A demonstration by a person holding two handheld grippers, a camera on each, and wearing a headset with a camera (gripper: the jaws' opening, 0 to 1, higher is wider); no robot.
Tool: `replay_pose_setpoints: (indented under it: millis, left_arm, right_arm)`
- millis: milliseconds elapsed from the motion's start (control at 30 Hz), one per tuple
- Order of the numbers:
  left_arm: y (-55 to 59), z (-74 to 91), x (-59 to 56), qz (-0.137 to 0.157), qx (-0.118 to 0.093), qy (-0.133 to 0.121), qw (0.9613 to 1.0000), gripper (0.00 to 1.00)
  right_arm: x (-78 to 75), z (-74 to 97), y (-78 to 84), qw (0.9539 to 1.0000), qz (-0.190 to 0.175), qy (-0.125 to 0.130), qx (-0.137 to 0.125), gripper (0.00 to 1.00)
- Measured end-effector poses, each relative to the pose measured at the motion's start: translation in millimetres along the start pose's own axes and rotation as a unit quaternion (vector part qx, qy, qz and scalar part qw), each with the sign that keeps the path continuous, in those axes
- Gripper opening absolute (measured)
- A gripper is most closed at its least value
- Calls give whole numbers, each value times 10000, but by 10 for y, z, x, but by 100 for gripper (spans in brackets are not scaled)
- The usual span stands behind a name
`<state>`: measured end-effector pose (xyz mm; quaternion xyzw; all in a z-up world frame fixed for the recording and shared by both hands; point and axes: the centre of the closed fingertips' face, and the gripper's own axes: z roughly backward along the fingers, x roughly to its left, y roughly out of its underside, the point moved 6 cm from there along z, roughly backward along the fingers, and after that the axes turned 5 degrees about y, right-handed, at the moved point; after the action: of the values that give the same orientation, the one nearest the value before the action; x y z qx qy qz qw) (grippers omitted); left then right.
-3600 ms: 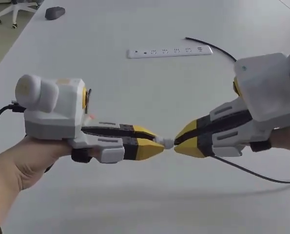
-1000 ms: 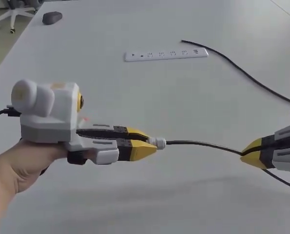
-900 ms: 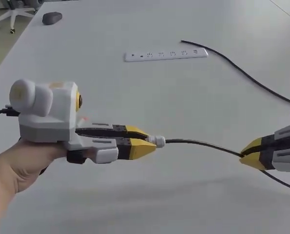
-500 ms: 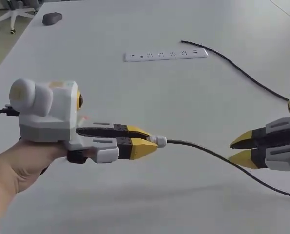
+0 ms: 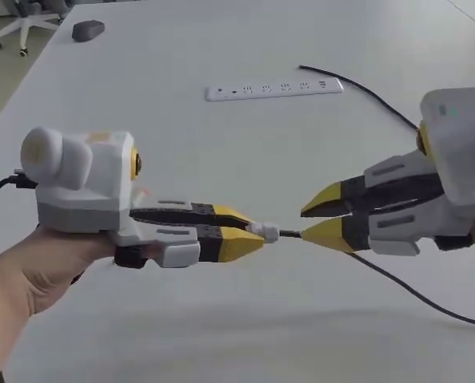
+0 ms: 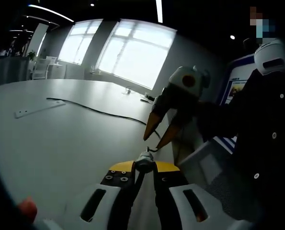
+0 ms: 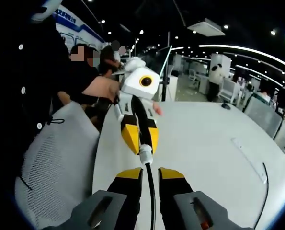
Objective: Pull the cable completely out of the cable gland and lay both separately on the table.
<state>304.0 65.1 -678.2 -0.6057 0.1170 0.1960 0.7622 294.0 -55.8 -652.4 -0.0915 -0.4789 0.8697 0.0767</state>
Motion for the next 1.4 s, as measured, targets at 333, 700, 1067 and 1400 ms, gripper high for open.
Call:
replay_pose_setpoints:
  millis: [333,700,1067,1400]
  left_arm:
    - [-12,6,-14,-21,-1,40,10000,15]
    - [-10,-9,-19,-37,14,66,10000,15]
    - [-5,85,23,-43,-7,-46,10000,15]
    - [-20,124,48,-47,-45,-117,9999,15]
  right_arm:
    - [24,-124,22,9993,286,-150,175,3]
    - [17,-122,68,9986,422,-131,291,0]
    - [-90,50,277,9976,264,184,605,0]
    - [-216,270,566,9941,69,575,916,0]
